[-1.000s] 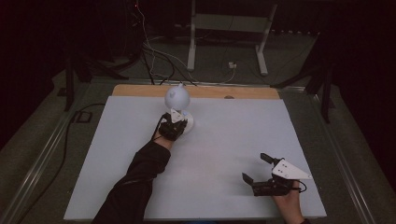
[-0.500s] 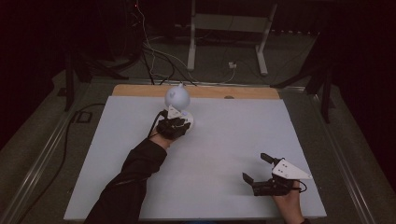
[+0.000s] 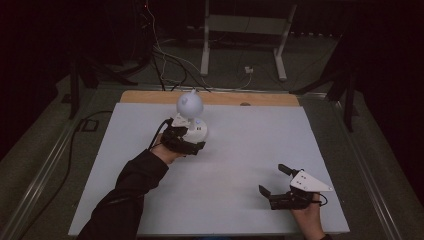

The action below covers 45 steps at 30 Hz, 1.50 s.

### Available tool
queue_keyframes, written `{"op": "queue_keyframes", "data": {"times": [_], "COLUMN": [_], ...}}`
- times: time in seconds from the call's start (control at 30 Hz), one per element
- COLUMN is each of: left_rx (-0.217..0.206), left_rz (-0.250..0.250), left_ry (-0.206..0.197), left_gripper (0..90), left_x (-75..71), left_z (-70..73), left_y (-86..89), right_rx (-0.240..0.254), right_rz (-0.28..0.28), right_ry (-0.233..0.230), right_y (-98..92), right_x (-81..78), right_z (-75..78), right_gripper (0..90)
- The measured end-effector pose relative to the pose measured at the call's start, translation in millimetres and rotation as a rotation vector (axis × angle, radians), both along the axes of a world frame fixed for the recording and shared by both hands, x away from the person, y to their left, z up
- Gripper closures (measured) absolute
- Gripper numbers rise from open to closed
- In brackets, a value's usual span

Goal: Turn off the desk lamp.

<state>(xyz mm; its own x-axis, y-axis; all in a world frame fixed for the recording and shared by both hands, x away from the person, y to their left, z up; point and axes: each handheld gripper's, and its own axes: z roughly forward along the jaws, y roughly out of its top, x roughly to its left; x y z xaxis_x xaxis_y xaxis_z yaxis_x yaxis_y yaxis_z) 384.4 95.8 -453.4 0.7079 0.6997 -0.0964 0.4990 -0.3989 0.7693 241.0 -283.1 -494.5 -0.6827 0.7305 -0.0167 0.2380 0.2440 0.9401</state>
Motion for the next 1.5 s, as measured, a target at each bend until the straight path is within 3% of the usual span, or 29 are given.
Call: {"op": "queue_keyframes", "data": {"times": [0.17, 0.43, 0.83, 0.9, 1.23, 1.5], "left_rx": [-0.02, -0.014, 0.019, 0.0, -0.003, 0.018], "left_rz": [-0.065, -0.09, -0.103, -0.103, -0.085, -0.086], "left_ry": [0.035, 0.027, 0.023, 0.031, 0.026, 0.054], "left_gripper": [1.5, 0.6, 0.6, 0.6, 0.6, 0.6], "left_x": [-9.8, -32.2, -66.9, -73.0, -103.3, -127.1], "left_z": [5.2, 3.6, -13.2, -16.6, -35.7, -47.5], "left_y": [10.4, 31.0, 57.2, 61.6, 82.4, 98.4], "right_rx": [0.0, -0.002, 0.0, 0.003, -0.001, -0.001], "right_rz": [-0.001, -0.001, -0.002, -0.003, -0.003, -0.006], "right_ry": [-0.002, 0.0, 0.001, 0.0, 0.004, 0.009], "right_y": [-0.1, 0.4, 0.9, 0.4, 1.2, 0.7], "right_x": [-0.3, 0.0, 0.1, 0.3, 0.3, 1.0], "right_z": [0.4, 0.2, 0.5, 0.6, 0.1, -0.4], "right_gripper": [0.0, 0.0, 0.0, 0.0, 0.0, 0.0]}}
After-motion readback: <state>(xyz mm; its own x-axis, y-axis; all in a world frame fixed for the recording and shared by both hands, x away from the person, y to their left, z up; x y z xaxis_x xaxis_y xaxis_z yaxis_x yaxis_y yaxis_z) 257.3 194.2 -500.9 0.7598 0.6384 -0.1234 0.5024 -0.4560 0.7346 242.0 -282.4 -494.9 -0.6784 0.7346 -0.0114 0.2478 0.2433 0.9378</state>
